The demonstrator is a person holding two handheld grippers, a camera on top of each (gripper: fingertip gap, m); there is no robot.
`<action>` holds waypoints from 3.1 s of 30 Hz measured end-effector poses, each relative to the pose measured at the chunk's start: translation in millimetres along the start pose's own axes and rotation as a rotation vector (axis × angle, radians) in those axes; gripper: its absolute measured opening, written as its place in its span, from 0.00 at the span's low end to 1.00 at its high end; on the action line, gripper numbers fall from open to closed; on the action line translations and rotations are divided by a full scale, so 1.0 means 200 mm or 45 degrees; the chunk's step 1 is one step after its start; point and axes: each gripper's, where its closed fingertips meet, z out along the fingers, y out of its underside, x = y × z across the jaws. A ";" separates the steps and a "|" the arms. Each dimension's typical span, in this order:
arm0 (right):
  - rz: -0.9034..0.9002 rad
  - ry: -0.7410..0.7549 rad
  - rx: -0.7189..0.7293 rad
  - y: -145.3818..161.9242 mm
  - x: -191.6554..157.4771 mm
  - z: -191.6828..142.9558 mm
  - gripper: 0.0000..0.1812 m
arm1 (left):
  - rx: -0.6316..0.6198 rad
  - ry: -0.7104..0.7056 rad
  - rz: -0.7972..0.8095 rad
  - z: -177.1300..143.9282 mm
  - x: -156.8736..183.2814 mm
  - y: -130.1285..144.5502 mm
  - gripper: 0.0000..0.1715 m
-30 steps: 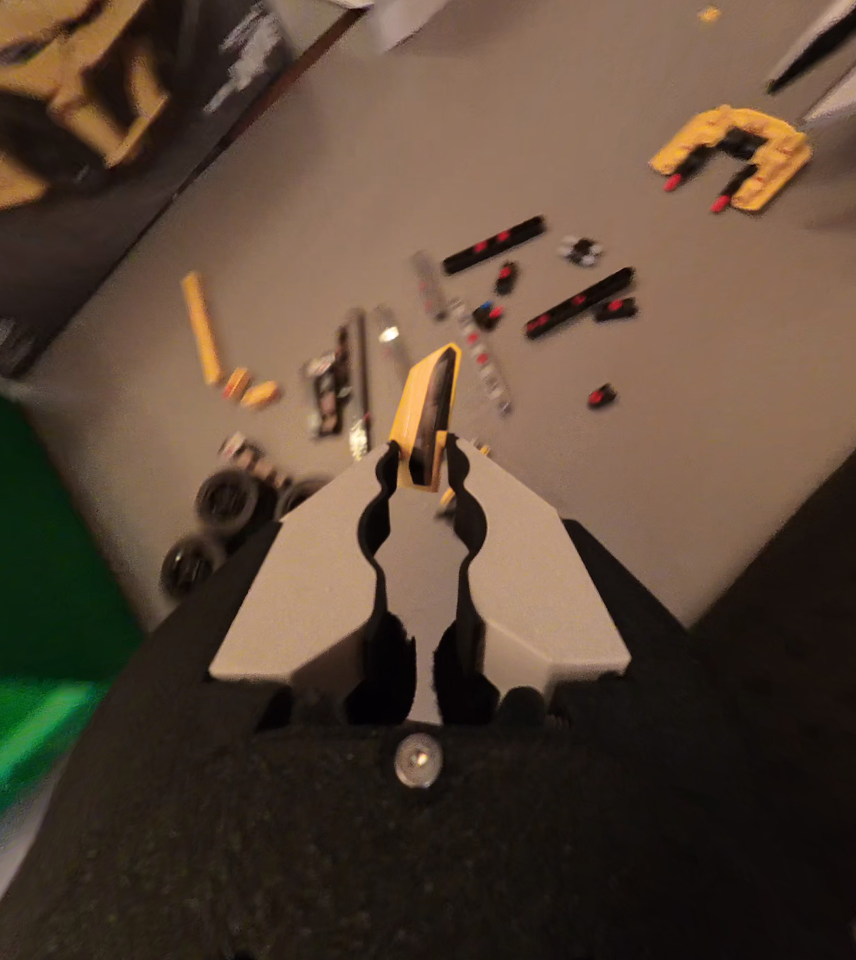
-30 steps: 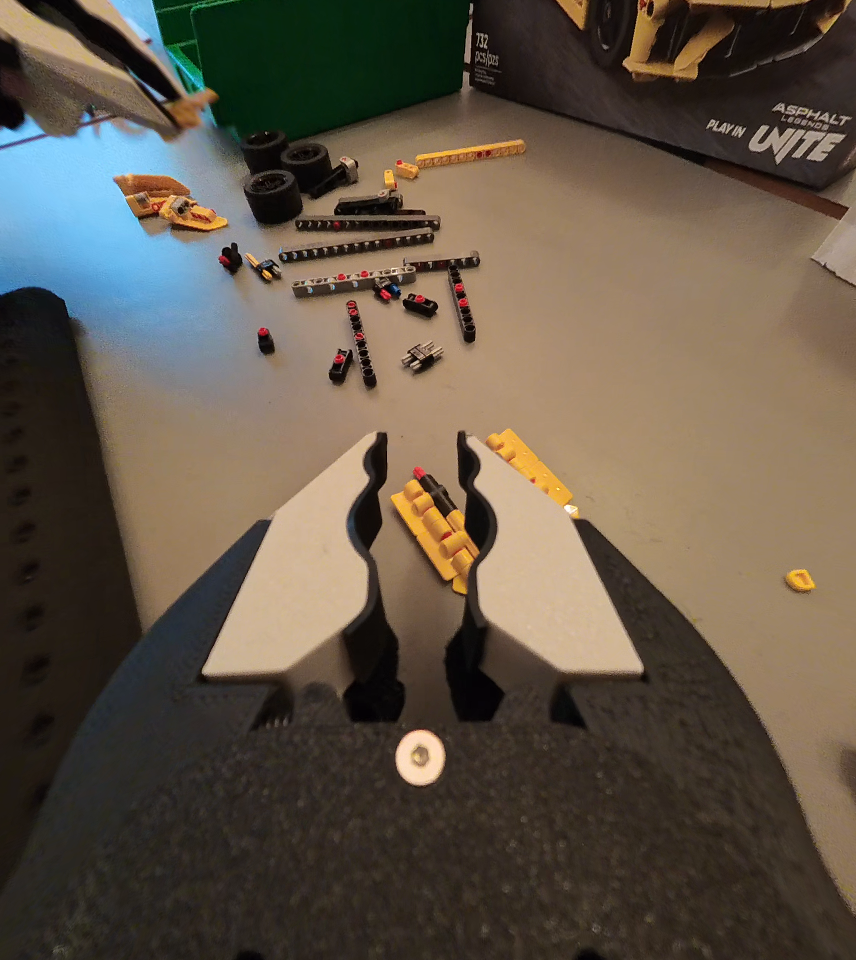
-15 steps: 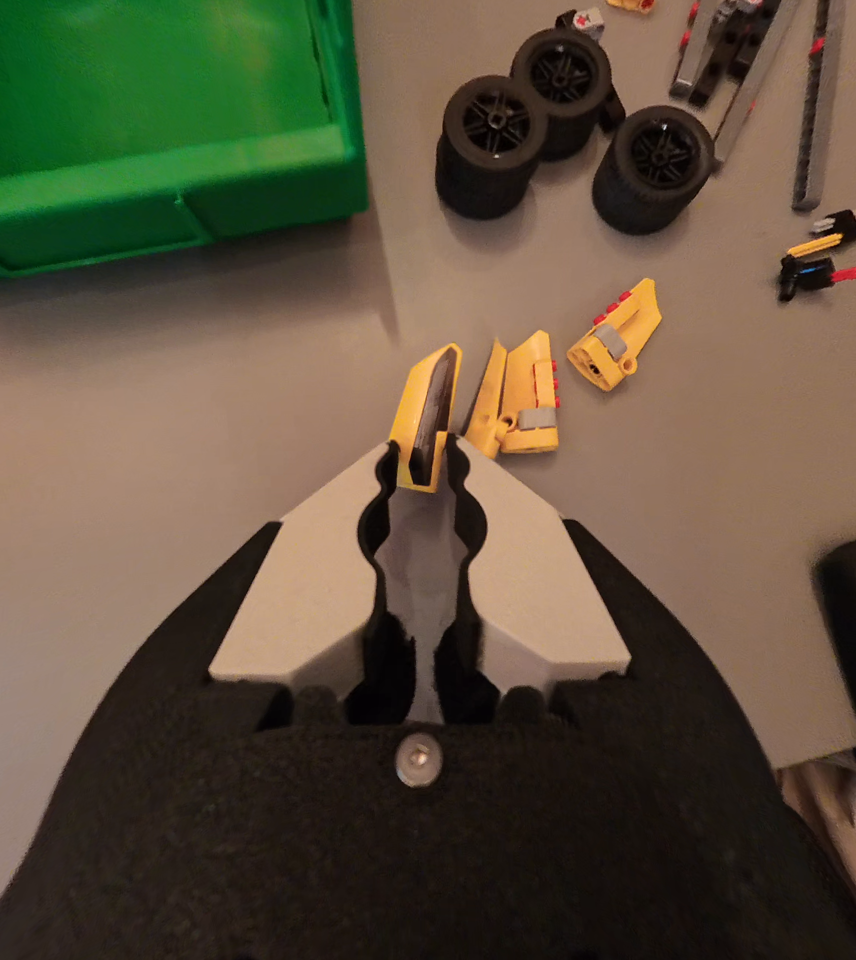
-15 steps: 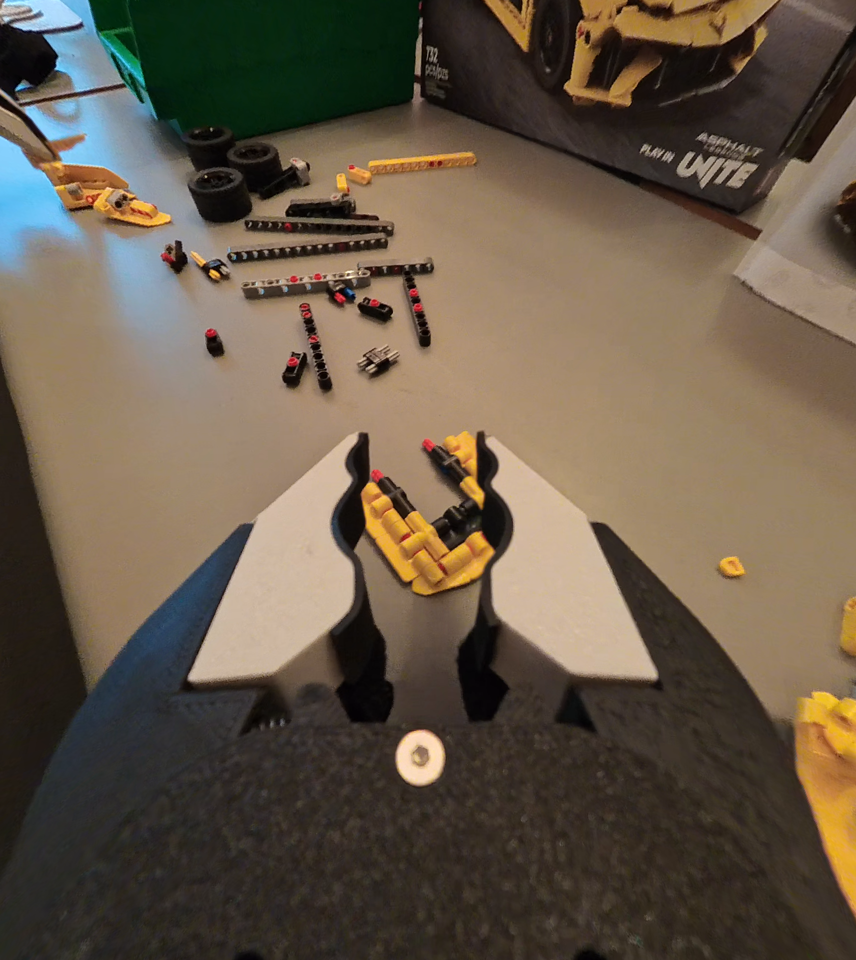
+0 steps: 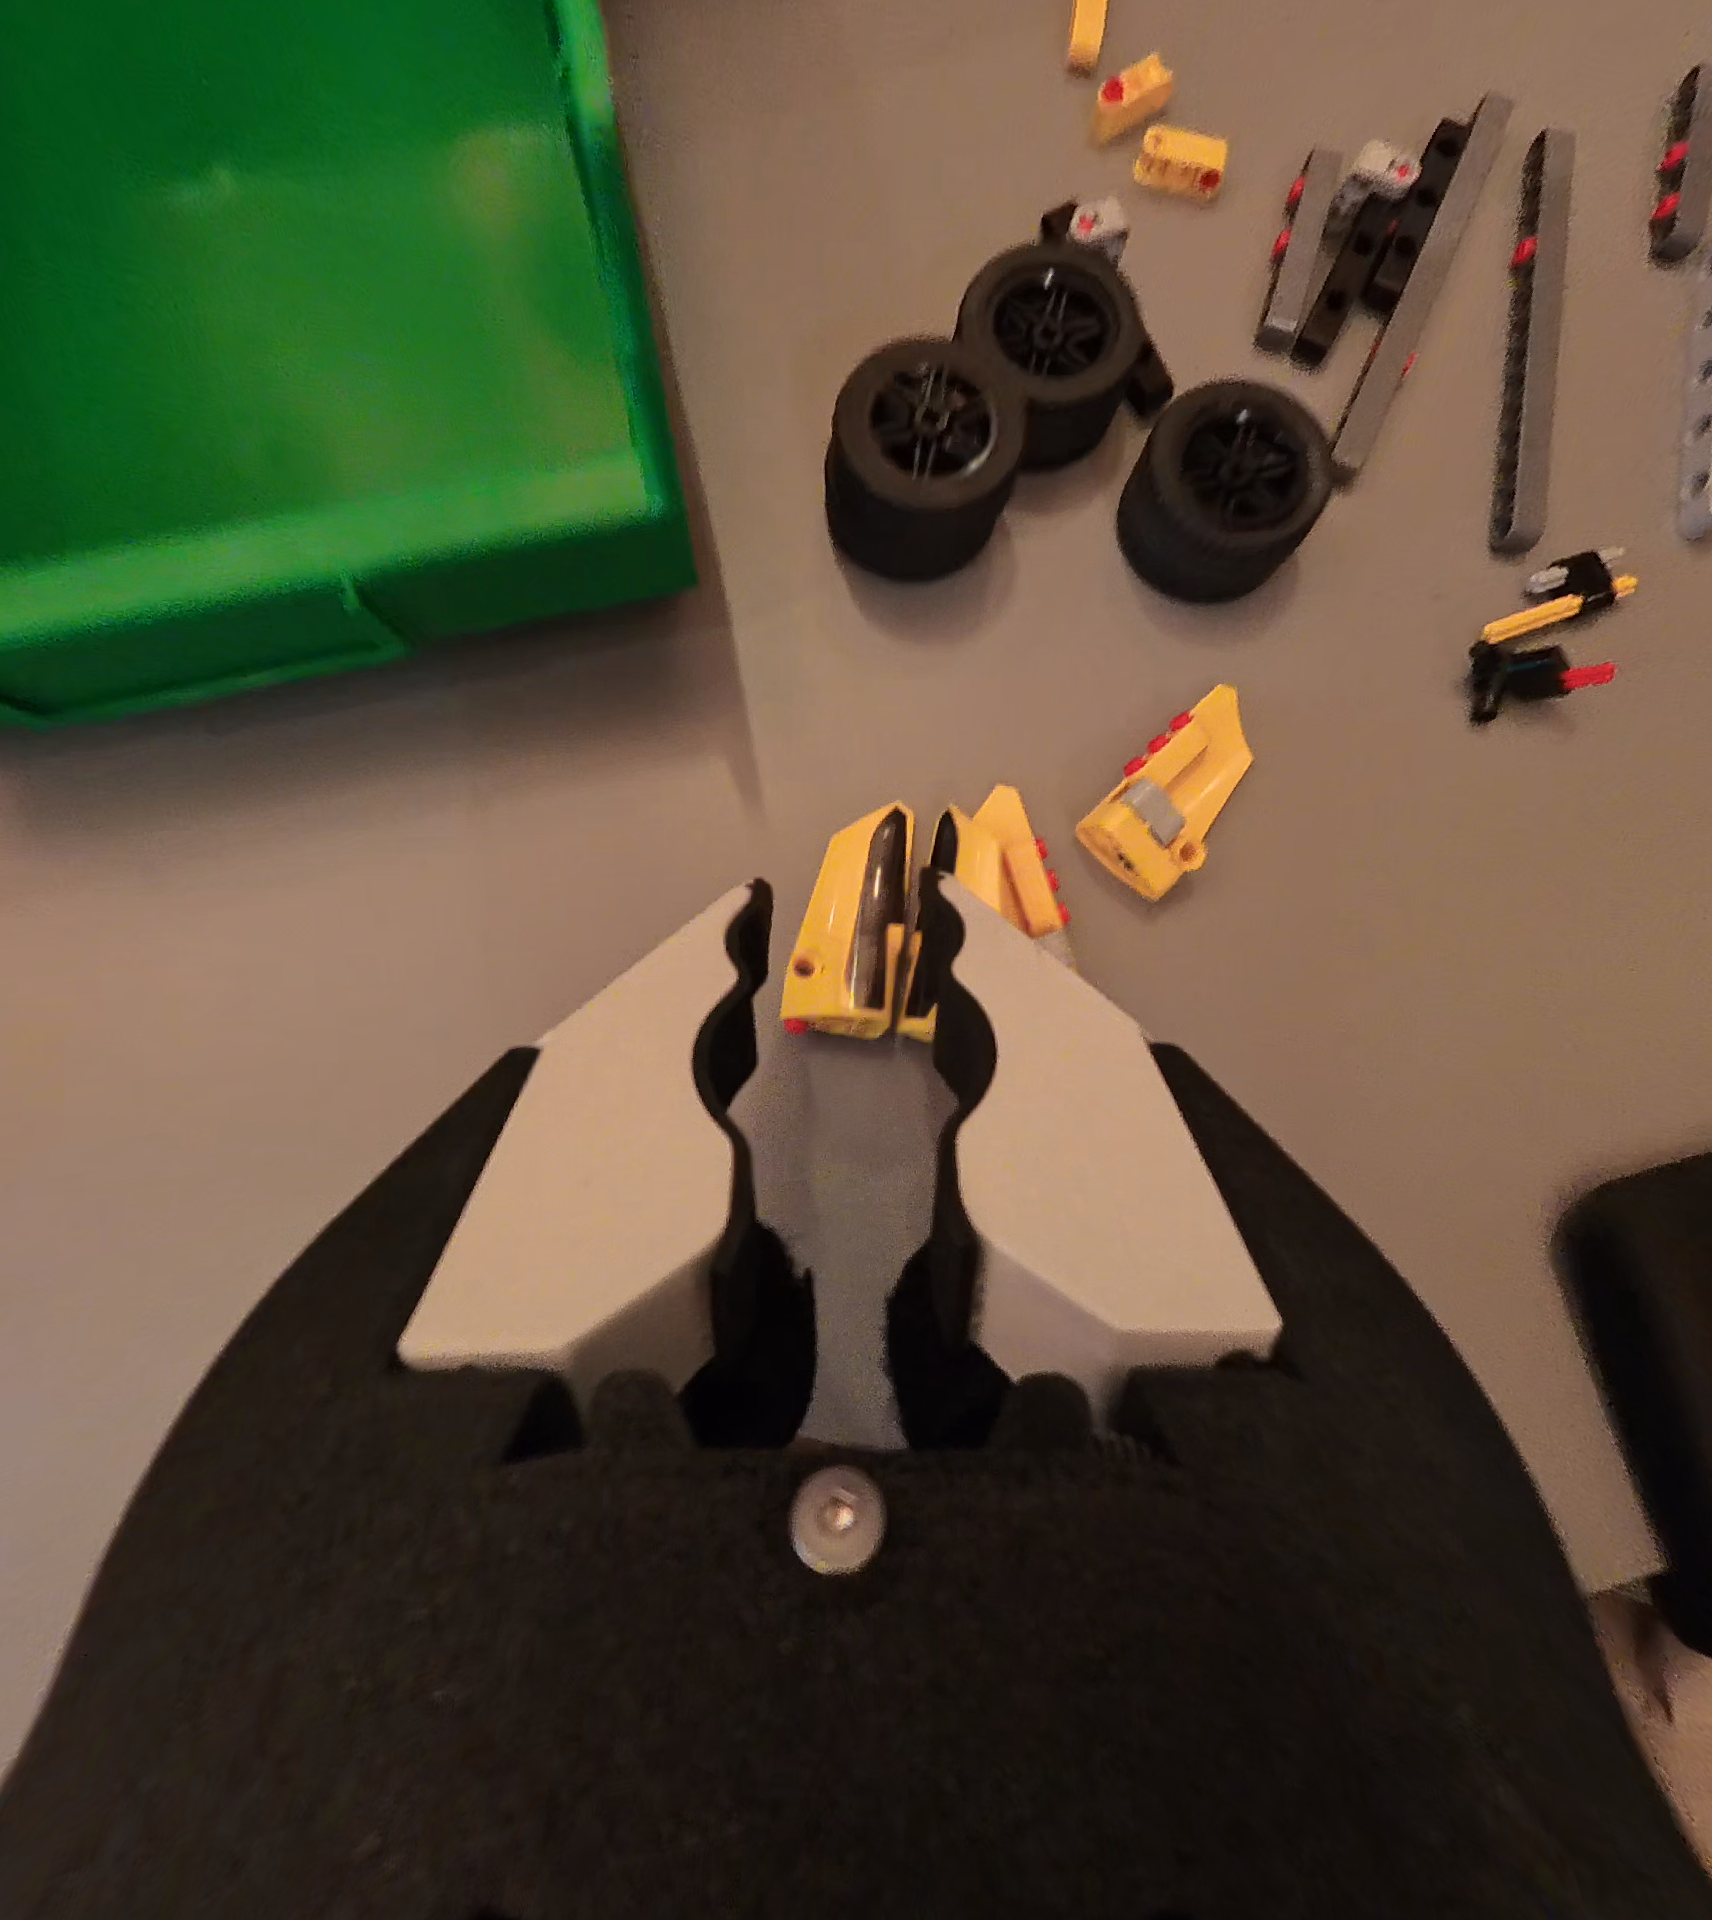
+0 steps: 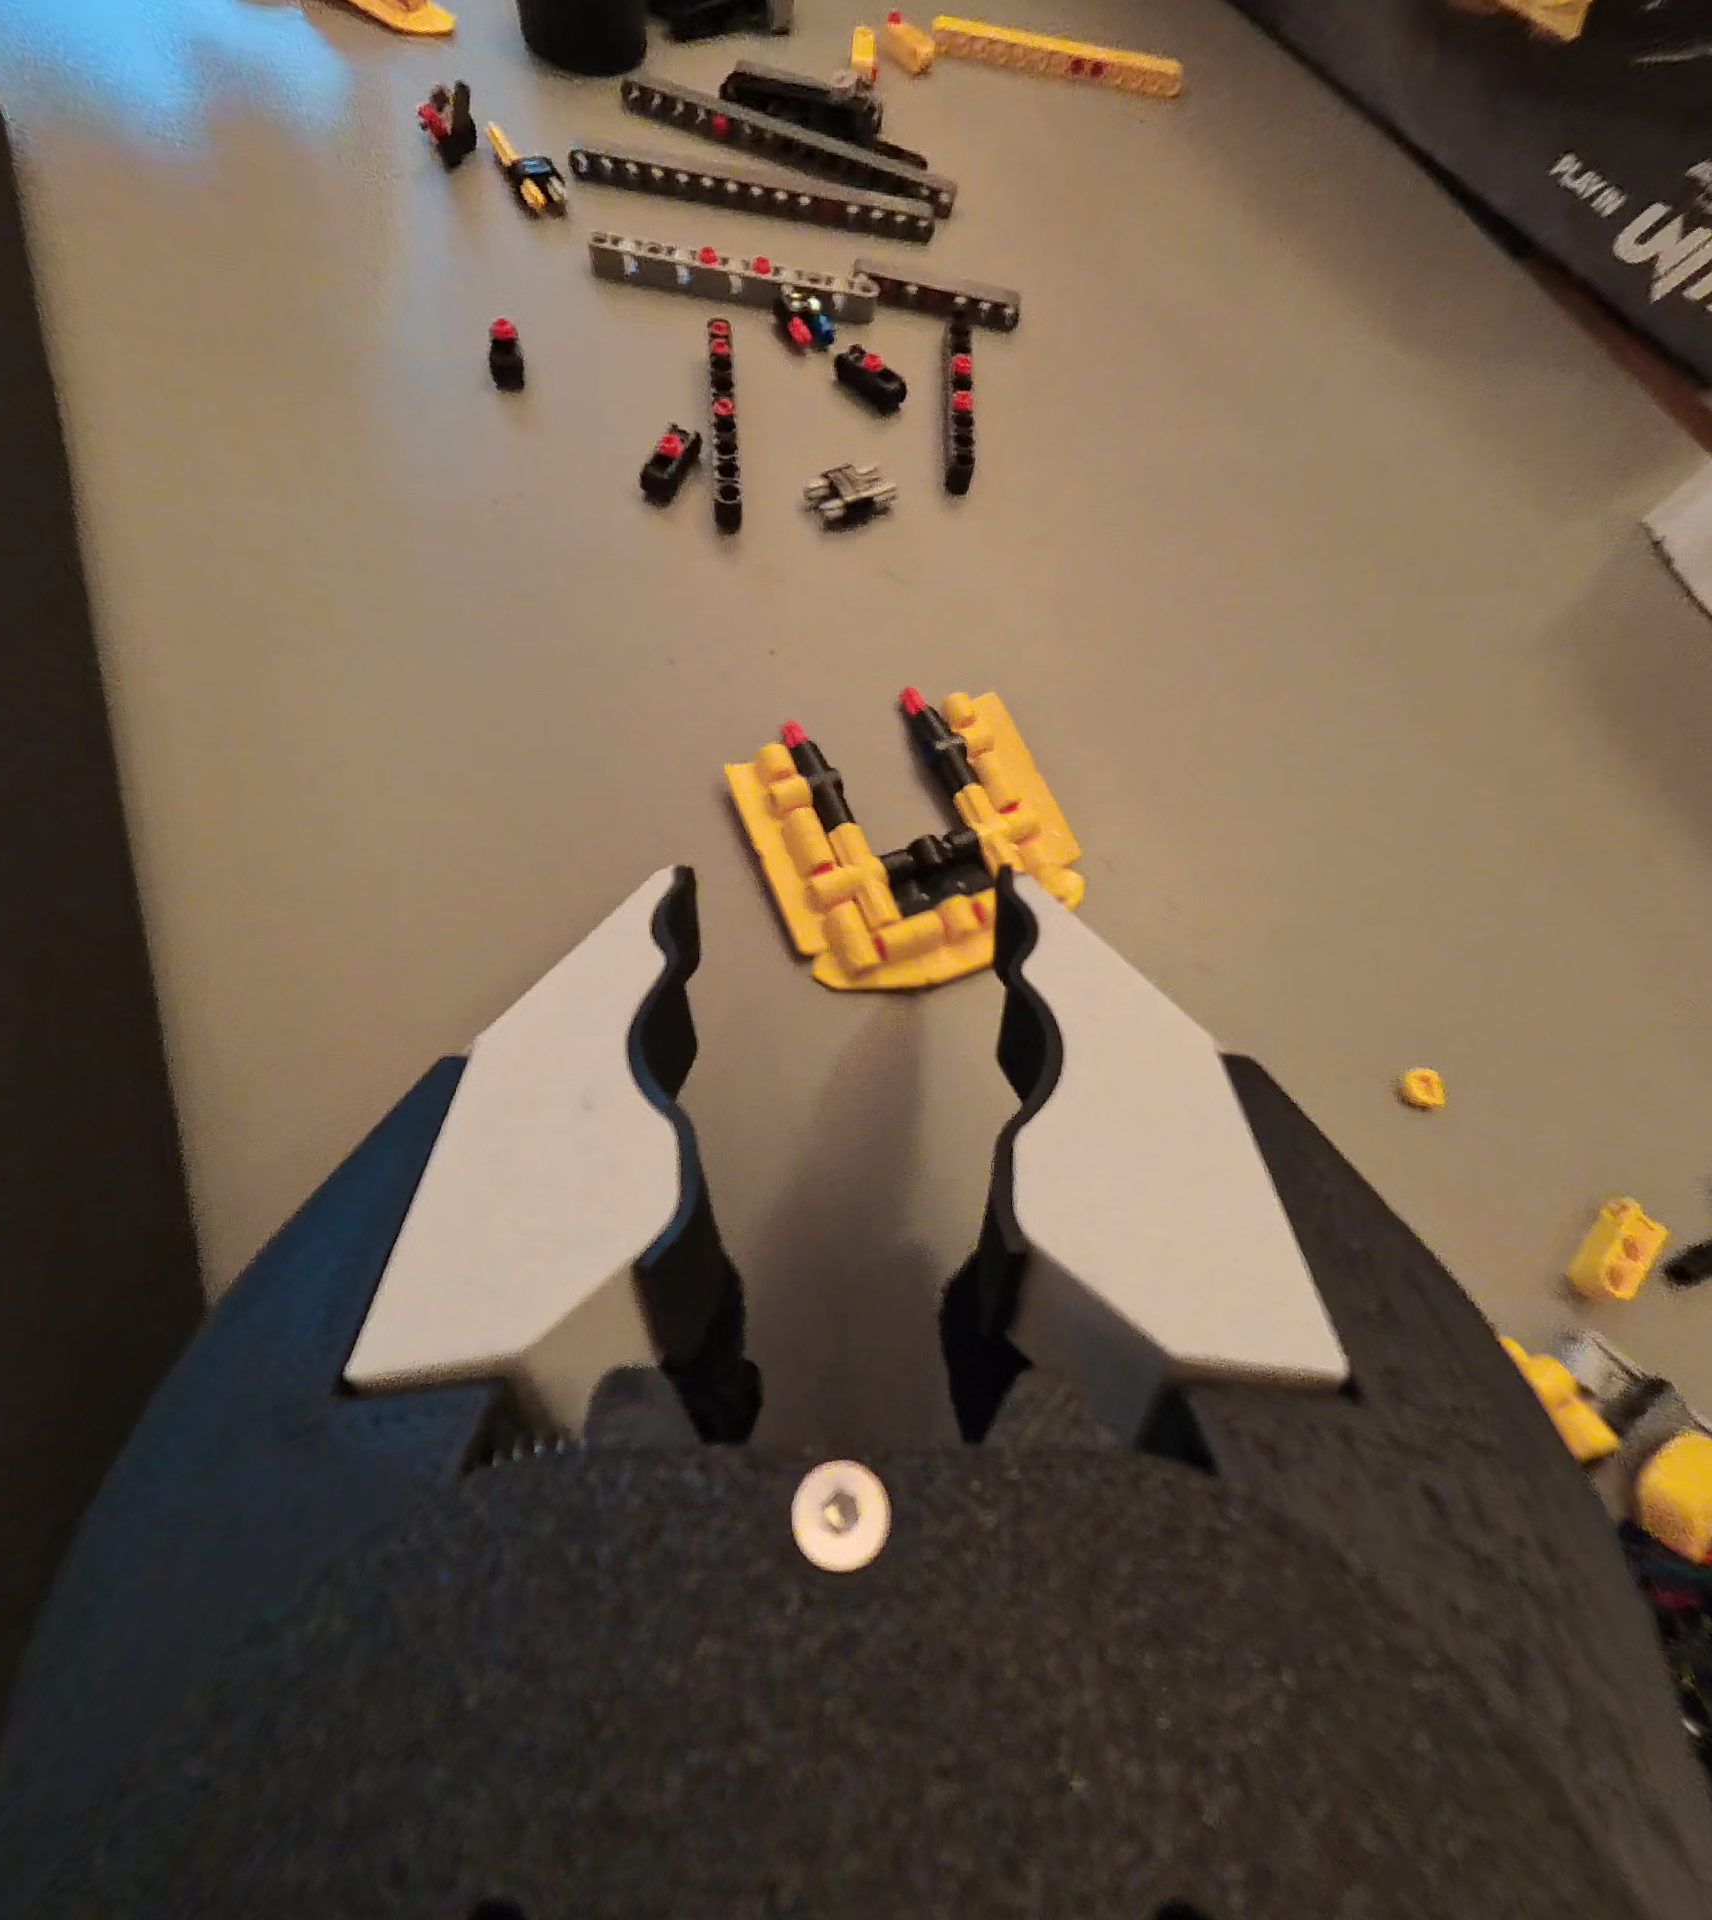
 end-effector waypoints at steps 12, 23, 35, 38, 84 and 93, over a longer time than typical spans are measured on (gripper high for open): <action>-0.103 -0.075 -0.212 0.01 -0.05 0.18 0.13 | 0.213 0.823 0.314 0.02 1.29 -0.42 0.17; -0.411 0.343 0.221 -0.40 -0.13 0.05 0.13 | 0.281 1.389 -0.163 0.14 1.92 -0.50 0.20; -0.356 0.391 0.381 -0.50 -0.17 0.02 0.13 | 0.418 1.522 -0.321 0.08 1.87 -0.60 0.04; -0.156 0.145 0.427 -0.46 -0.23 0.00 0.07 | 0.372 1.393 -0.050 0.12 1.85 -0.53 0.04; 0.932 -0.749 0.933 -0.71 -0.23 -0.16 0.02 | 0.702 1.567 0.041 -0.13 1.95 -0.61 0.04; 1.199 -0.912 0.973 -0.70 -0.20 -0.14 0.01 | 0.747 1.474 0.066 -0.12 1.91 -0.62 0.04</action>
